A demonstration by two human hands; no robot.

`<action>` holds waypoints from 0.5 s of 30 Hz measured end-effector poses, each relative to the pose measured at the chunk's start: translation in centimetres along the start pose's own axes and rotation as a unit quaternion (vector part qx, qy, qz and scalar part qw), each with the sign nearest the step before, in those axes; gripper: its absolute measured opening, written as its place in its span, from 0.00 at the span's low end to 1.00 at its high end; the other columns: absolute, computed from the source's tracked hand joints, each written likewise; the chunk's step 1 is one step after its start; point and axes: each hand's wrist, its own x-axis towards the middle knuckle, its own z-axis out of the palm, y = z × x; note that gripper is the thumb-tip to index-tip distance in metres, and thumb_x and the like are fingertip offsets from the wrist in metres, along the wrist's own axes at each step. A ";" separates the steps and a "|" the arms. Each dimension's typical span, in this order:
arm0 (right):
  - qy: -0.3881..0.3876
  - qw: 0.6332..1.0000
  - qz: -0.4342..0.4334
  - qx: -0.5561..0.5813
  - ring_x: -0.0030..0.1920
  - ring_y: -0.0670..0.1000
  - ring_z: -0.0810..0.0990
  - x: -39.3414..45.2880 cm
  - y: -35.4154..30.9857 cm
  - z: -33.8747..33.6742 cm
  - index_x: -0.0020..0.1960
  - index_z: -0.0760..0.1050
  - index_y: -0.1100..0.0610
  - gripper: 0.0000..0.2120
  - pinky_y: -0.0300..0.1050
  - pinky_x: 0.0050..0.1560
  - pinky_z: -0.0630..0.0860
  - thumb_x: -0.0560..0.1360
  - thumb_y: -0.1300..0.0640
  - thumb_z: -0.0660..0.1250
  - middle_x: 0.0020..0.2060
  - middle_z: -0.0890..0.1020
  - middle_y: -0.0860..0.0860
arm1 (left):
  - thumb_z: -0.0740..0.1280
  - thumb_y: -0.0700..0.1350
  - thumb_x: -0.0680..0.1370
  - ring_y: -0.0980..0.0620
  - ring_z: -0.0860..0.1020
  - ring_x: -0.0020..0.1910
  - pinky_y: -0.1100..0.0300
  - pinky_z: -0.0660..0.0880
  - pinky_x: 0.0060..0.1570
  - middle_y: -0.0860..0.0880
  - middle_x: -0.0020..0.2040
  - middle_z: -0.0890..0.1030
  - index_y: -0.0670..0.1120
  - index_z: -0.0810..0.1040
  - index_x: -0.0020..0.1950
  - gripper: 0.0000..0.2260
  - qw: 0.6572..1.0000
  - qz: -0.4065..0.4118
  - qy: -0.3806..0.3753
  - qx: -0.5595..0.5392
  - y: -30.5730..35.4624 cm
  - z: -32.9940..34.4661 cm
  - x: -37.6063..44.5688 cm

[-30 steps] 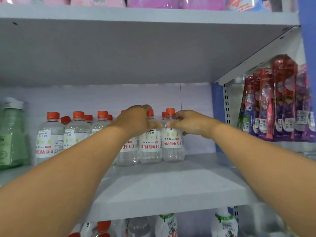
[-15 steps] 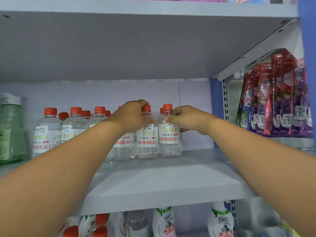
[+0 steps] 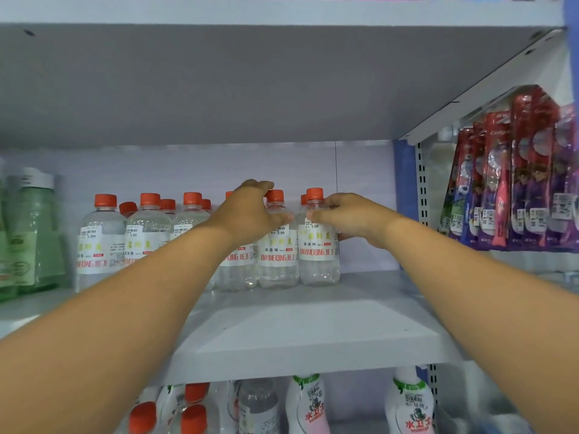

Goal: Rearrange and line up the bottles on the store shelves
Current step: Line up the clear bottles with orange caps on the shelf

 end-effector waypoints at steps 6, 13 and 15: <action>0.088 0.995 -0.008 -0.038 0.69 0.54 0.73 -4.0 -1.8 0.0 0.79 0.62 0.53 0.37 0.46 0.61 0.71 0.75 0.42 0.72 0.75 0.70 0.52 | 0.73 0.59 0.76 0.47 0.72 0.72 0.54 0.72 0.64 0.51 0.77 0.69 0.49 0.62 0.81 0.38 0.982 -0.125 0.018 -0.141 2.9 -2.9 -5.7; 0.096 0.965 -0.166 0.178 0.58 0.41 0.81 -19.6 -3.6 3.0 0.68 0.74 0.43 0.26 0.47 0.59 0.80 0.72 0.38 0.73 0.60 0.80 0.40 | 0.71 0.64 0.73 0.65 0.77 0.60 0.70 0.72 0.47 0.64 0.66 0.77 0.58 0.70 0.75 0.32 0.960 -0.149 0.069 -0.227 5.3 -6.9 -23.2; 0.064 0.946 -0.201 0.245 0.58 0.41 0.82 -24.5 -2.3 5.0 0.65 0.76 0.42 0.26 0.41 0.55 0.80 0.70 0.39 0.76 0.59 0.82 0.40 | 0.72 0.59 0.72 0.68 0.79 0.57 0.74 0.75 0.45 0.64 0.60 0.82 0.59 0.77 0.68 0.24 0.933 -0.161 0.123 -0.296 5.0 -6.9 -28.8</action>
